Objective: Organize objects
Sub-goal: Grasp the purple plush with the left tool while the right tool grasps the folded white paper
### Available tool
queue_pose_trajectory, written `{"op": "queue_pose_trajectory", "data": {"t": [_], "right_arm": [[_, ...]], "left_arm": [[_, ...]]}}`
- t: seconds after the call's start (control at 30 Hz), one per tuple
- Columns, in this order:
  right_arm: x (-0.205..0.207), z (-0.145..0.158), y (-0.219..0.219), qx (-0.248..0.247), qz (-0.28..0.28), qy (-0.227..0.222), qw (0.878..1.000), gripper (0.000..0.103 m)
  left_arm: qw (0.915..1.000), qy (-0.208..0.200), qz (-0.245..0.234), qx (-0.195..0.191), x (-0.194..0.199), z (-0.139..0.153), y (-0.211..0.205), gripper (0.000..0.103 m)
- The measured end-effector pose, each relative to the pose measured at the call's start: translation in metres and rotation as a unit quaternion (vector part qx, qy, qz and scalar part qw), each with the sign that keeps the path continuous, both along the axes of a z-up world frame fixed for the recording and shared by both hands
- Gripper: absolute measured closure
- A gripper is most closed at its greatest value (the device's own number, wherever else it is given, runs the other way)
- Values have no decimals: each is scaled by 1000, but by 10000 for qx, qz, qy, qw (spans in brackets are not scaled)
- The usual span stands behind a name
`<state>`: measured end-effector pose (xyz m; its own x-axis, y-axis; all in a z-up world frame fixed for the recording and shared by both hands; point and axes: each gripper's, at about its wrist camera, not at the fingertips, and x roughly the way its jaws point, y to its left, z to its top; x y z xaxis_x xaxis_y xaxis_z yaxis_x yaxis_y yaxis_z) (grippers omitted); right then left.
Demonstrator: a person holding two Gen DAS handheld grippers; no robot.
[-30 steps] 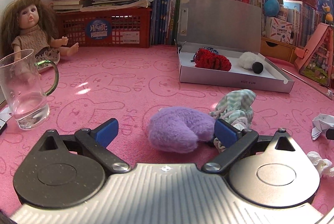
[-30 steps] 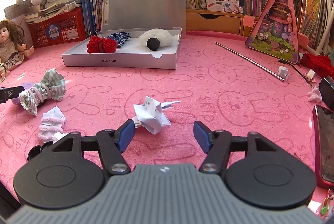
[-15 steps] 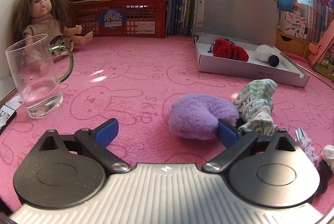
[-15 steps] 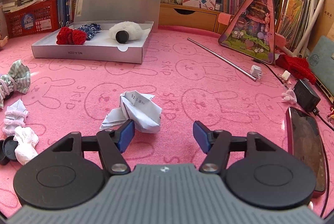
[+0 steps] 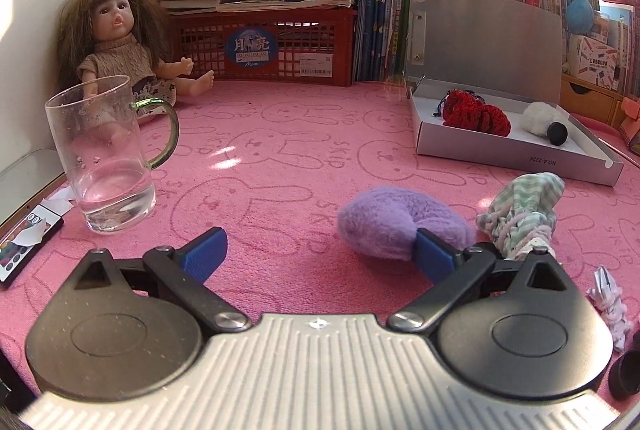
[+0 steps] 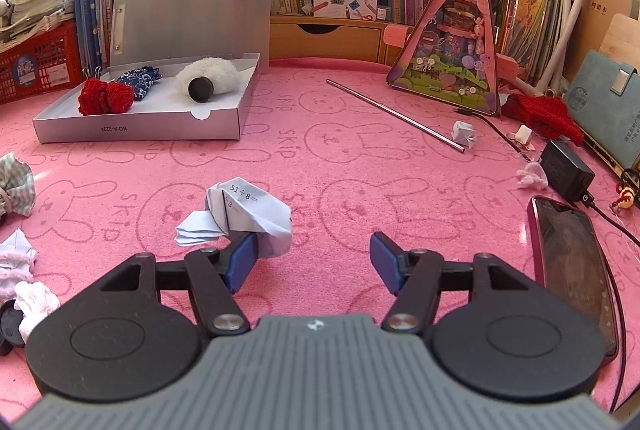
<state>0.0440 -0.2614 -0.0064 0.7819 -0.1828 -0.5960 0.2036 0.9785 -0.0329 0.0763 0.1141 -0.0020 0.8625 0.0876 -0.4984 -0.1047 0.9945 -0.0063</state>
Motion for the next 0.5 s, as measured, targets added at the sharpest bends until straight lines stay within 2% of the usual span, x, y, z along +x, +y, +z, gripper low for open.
{"op": "queue_pose_trajectory", "data": {"t": [0.1, 0.3, 0.4, 0.5], "right_arm": [[-4, 1, 0, 371, 287, 34, 9989, 28], [-4, 0, 0, 1108, 382, 50, 9931, 27], [-4, 0, 5, 1231, 344, -33, 9918, 26], [-5, 1, 13, 1076, 226, -169, 9938, 24]], "left_arm": [[9997, -174, -163, -21, -6, 5, -3, 3], [9982, -287, -521, 19, -5, 10, -18, 3], [9979, -238, -602, 68, -1, 7, -25, 3], [9978, -236, -610, 50, 2, 6, -29, 3]]}}
